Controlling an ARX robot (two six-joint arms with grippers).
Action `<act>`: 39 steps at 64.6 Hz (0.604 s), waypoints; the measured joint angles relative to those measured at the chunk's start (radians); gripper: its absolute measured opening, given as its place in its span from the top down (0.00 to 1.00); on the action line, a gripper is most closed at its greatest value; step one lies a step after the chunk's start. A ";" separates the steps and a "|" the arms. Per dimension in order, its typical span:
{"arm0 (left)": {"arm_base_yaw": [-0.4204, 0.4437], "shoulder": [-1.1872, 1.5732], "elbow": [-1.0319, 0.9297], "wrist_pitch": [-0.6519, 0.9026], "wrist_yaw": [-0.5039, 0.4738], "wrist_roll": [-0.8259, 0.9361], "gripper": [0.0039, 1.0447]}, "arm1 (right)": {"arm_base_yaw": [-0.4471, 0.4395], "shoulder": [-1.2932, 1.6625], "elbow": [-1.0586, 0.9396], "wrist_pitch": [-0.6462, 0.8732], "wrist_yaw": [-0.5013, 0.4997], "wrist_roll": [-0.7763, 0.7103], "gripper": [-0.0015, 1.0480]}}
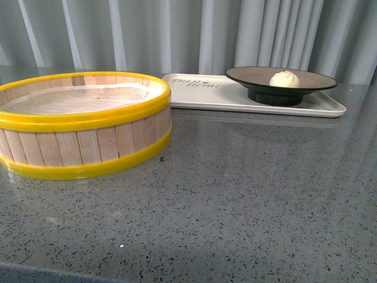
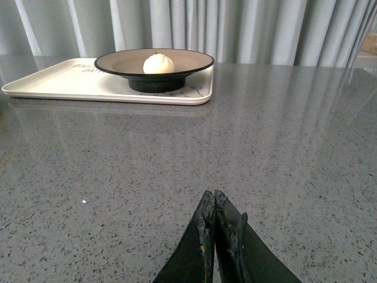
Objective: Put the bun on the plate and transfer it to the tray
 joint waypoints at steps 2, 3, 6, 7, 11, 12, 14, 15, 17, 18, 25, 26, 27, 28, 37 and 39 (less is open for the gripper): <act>0.000 0.000 0.000 0.000 0.000 0.000 0.06 | 0.000 -0.010 -0.004 -0.005 0.002 0.000 0.98; 0.000 0.000 0.000 0.000 0.000 0.000 0.06 | 0.000 -0.016 -0.007 -0.008 0.002 0.000 0.98; 0.000 0.000 0.000 0.000 0.001 0.000 0.06 | 0.000 -0.038 -0.018 -0.023 0.002 0.000 0.98; 0.000 0.000 0.000 0.000 0.001 0.000 0.06 | 0.000 -0.040 -0.019 -0.024 0.003 0.000 0.98; 0.000 0.000 0.000 0.000 0.000 0.000 0.06 | 0.000 -0.058 -0.026 -0.034 0.003 0.000 0.98; 0.000 0.000 0.000 0.000 0.000 0.000 0.06 | 0.000 -0.064 -0.027 -0.038 0.002 0.000 0.98; 0.000 0.000 0.000 0.000 0.000 0.000 0.06 | 0.000 -0.072 -0.029 -0.043 0.002 0.000 0.98; 0.000 0.000 0.000 0.000 0.000 0.000 0.06 | 0.000 -0.075 -0.030 -0.045 0.002 0.000 0.98; 0.000 0.000 0.000 0.000 0.000 0.000 0.06 | 0.000 -0.083 -0.032 -0.051 0.002 0.000 0.98; 0.000 0.000 0.000 0.000 0.000 0.000 0.06 | 0.000 -0.086 -0.034 -0.053 0.002 0.000 0.98; 0.000 0.000 0.000 0.000 0.000 0.000 0.06 | 0.000 -0.117 -0.049 -0.064 0.002 0.000 0.98; 0.000 0.000 0.000 0.000 0.000 0.000 0.06 | 0.000 -0.123 -0.058 -0.056 0.003 0.000 0.98; 0.000 0.000 0.000 0.000 0.001 0.000 0.06 | 0.000 -0.126 -0.062 -0.056 0.003 0.000 0.98; 0.000 0.000 0.000 0.000 0.001 0.000 0.06 | 0.000 -0.129 -0.066 -0.056 0.003 0.000 0.98; 0.000 0.000 0.000 0.000 0.000 0.000 0.06 | 0.000 -0.160 -0.072 -0.082 0.002 -0.001 0.98; 0.000 0.000 0.000 0.000 0.000 0.000 0.06 | 0.000 -0.168 -0.072 -0.087 0.002 0.000 0.98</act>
